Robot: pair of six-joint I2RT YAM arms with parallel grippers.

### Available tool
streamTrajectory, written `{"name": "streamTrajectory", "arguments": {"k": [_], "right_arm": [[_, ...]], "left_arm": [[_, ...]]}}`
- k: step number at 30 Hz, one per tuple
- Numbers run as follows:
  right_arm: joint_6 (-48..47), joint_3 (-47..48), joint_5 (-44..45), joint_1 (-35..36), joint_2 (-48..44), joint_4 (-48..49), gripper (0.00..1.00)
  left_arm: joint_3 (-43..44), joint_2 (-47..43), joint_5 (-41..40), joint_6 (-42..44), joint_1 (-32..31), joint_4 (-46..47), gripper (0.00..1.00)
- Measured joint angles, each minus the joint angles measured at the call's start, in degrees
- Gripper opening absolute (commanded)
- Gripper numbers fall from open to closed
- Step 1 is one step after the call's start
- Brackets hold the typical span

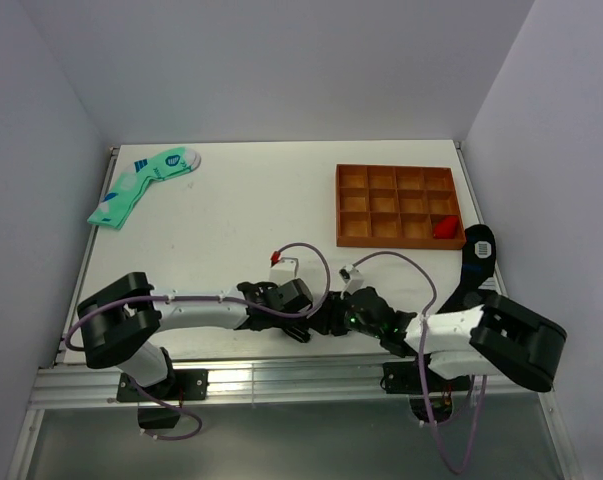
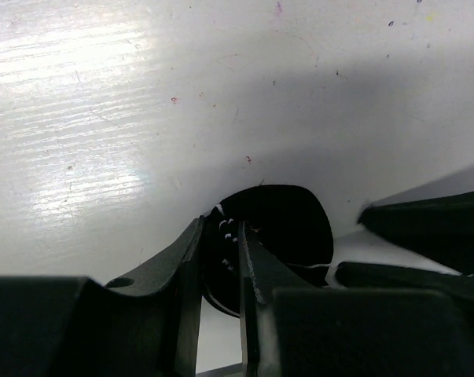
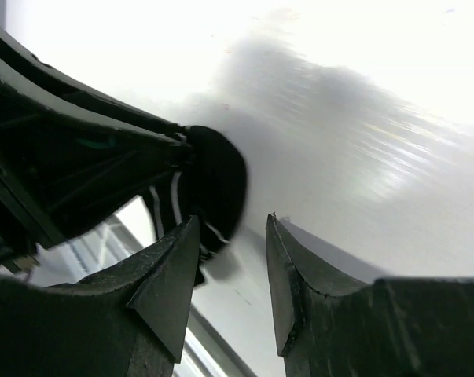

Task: Roll the socks
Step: Roll the sock at the center of the board.

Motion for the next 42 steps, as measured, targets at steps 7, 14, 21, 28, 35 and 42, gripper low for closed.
{"name": "streamTrajectory", "arguments": {"k": [7,14,21,28,35,42], "right_arm": [[-3.67,-3.21,5.79,0.83,-12.9,-8.31,0.47],[-7.39,-2.01,13.49,9.77,-17.62,-12.85,0.47],[-9.64,1.68,21.07,19.04,-11.39,-13.64,0.46],[-11.21,6.54,28.96,25.55,-7.72,-15.3,0.46],[-13.03,9.01,33.59,30.4,-2.82,-14.16,0.47],[-13.42,11.02,36.98,32.89,2.86,-13.81,0.48]], "left_arm": [[1.29,0.59,1.86,1.88,0.02,-1.92,0.01],[3.15,1.68,5.73,5.2,1.46,-3.8,0.0],[4.57,2.6,9.94,8.07,3.56,-5.16,0.0],[6.12,3.67,13.62,10.43,5.33,-6.75,0.0],[7.19,4.46,15.39,11.74,5.92,-7.96,0.0],[7.56,4.81,16.7,11.98,6.12,-8.33,0.0]]}}
